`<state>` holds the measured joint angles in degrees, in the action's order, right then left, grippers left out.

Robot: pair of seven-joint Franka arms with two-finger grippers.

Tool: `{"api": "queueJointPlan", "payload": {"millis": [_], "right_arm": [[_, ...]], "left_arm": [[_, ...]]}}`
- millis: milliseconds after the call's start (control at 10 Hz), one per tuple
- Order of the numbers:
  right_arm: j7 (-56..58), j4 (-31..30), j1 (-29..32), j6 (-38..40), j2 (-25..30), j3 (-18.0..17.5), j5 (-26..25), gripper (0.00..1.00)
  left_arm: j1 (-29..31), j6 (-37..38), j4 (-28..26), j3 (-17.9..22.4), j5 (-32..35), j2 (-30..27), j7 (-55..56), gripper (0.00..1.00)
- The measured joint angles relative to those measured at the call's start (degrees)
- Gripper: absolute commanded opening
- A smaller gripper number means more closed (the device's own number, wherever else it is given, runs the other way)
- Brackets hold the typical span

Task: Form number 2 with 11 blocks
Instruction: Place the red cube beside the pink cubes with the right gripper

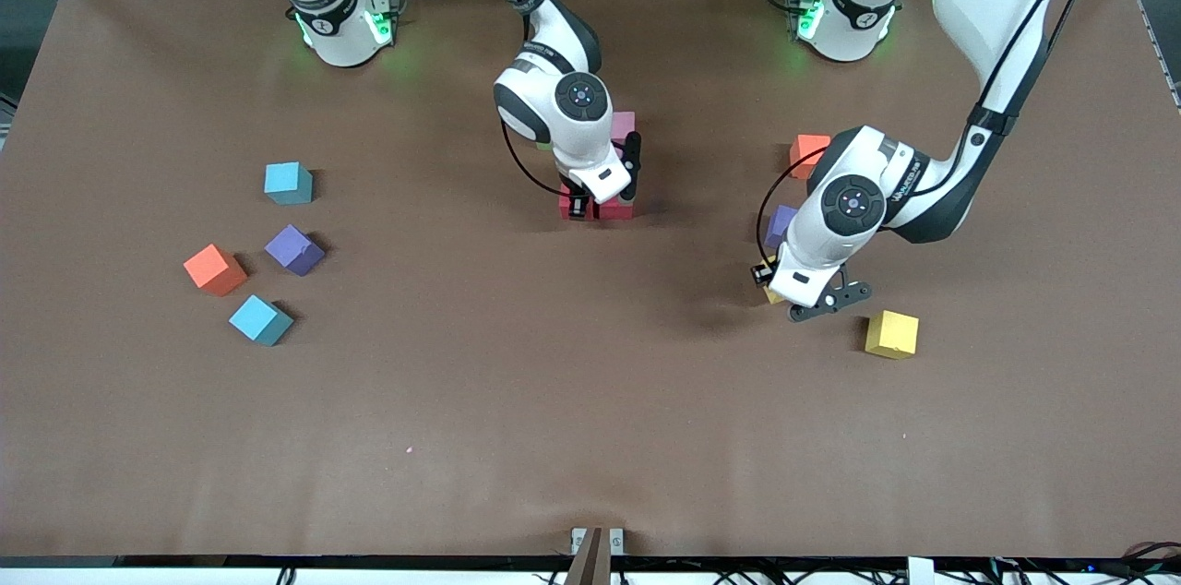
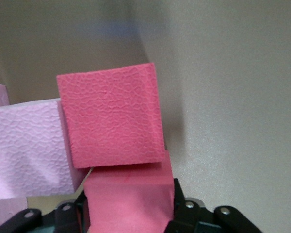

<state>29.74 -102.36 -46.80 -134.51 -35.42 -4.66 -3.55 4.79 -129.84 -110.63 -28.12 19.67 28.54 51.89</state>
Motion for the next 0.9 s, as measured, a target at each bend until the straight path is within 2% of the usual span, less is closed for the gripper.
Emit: {"api": "queueJointPlan", "payload": {"millis": [498, 897], "right_arm": [[0.01, 0.92, -0.06, -0.11, -0.53, 0.18, 0.0, 1.0], [0.35, 2.32, -0.24, 7.66, 3.05, 0.14, -0.02, 1.0]], "left_arm": [[-0.05, 1.58, 1.01, -0.05, 0.0, 0.0, 0.0, 0.48], [-0.04, 3.76, 1.74, -0.42, 0.0, -0.07, 0.0, 0.48]]}}
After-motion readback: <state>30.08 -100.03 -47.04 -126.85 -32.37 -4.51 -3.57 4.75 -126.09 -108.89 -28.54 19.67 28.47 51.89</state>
